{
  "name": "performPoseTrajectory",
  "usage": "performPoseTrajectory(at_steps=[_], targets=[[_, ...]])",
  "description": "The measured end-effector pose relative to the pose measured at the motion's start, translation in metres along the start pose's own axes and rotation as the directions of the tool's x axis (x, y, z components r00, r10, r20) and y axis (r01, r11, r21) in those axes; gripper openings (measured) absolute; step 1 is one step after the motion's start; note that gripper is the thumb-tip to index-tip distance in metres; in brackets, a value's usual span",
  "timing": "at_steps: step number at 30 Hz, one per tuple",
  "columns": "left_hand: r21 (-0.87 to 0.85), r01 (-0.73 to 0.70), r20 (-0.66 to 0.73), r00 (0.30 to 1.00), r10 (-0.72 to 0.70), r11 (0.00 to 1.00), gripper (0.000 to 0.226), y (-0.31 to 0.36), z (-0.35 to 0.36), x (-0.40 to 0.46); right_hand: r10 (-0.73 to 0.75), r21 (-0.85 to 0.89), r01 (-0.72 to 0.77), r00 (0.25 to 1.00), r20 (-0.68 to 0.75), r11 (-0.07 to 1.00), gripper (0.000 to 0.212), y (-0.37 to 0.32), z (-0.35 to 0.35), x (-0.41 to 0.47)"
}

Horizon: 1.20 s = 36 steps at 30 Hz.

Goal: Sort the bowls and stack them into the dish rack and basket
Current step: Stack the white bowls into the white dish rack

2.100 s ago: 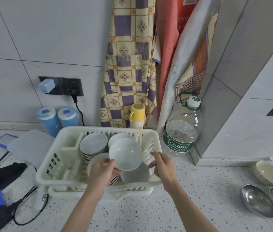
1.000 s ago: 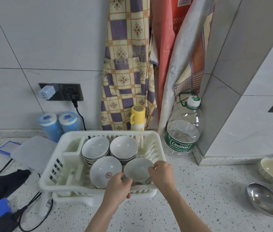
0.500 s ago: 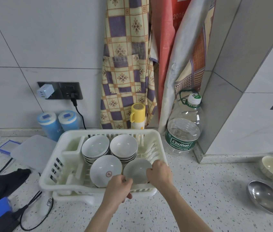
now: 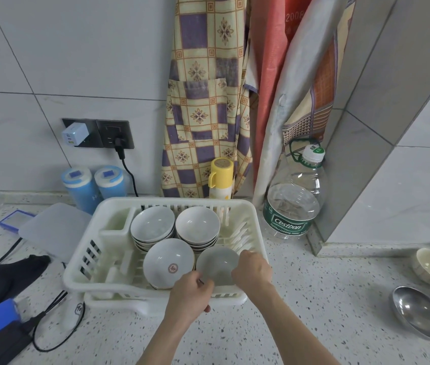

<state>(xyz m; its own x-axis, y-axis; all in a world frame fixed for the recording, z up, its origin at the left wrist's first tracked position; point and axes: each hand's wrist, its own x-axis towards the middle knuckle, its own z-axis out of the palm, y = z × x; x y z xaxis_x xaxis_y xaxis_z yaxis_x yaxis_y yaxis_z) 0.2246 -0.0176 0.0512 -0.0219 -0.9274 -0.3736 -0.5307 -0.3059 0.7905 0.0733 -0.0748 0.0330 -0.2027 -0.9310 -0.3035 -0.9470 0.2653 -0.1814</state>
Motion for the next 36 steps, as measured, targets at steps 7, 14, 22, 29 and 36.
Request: performPoseTrajectory(at_steps=[7,14,22,29,36], targets=[[-0.039,0.005,0.002,1.000,-0.005,0.999,0.024,-0.002,0.004,0.000,-0.010,-0.077,-0.002,0.988,-0.153,0.997,0.028,0.000,0.011,-0.007],[-0.100,0.012,-0.006,1.000,-0.012,0.995,0.028,-0.006,0.007,0.002,-0.080,-0.101,0.066,0.987,-0.139,0.993,0.029,0.003,0.011,-0.005],[-0.147,0.089,0.000,0.996,-0.090,0.985,0.025,-0.007,0.013,0.005,-0.237,-0.068,0.229,0.960,-0.151,0.971,0.021,0.005,0.010,-0.013],[-0.248,-0.017,-0.269,0.962,-0.052,0.969,0.030,-0.005,0.032,-0.020,-0.400,0.605,0.505,0.862,-0.312,0.615,0.015,0.041,0.001,-0.029],[-0.497,-0.102,-0.513,0.836,-0.197,0.862,0.016,0.013,0.093,-0.059,-0.432,0.835,0.302,0.897,-0.087,0.459,0.020,0.143,-0.009,-0.054]])
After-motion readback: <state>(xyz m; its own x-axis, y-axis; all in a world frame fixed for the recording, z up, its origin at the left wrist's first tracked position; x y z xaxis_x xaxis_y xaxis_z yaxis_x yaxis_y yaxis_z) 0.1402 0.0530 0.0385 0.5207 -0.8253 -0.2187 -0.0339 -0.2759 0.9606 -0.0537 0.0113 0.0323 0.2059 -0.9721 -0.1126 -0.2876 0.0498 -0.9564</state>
